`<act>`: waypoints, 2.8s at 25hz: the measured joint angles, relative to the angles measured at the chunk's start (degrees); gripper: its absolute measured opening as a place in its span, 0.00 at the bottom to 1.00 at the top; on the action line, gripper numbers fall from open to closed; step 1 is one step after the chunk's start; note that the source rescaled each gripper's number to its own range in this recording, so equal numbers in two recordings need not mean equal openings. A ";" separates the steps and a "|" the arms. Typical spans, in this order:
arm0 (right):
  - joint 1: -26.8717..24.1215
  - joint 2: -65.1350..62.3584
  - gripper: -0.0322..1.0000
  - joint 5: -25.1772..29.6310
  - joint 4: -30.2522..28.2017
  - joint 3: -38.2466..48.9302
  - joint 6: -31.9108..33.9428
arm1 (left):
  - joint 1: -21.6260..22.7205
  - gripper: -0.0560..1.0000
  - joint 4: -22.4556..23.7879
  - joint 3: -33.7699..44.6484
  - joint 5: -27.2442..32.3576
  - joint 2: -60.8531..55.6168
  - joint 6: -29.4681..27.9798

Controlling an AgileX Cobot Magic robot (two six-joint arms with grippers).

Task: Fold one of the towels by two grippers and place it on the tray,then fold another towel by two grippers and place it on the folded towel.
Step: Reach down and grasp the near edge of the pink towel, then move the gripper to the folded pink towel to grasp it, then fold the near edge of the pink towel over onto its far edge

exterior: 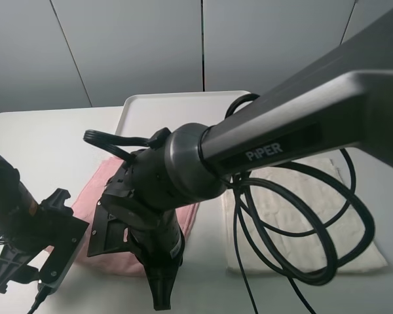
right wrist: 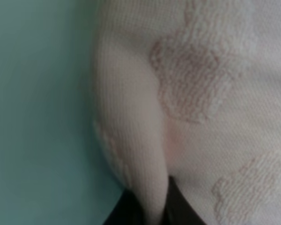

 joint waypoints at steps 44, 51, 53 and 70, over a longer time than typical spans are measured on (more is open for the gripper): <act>-2.88 -14.96 0.04 6.06 -13.69 0.45 24.98 | 0.00 0.07 -8.05 0.05 -6.27 -20.56 -35.64; -6.78 -14.96 0.04 4.75 -15.19 0.45 32.56 | 0.00 0.07 -8.05 0.05 -12.01 -17.70 -41.33; -8.19 -14.96 0.04 3.87 -15.17 0.45 33.37 | 0.00 0.07 -8.05 0.05 -14.08 -16.48 -42.47; -15.11 -13.52 0.04 -7.02 -14.97 3.35 38.23 | 6.83 0.24 -8.47 0.05 -29.52 -10.78 -50.31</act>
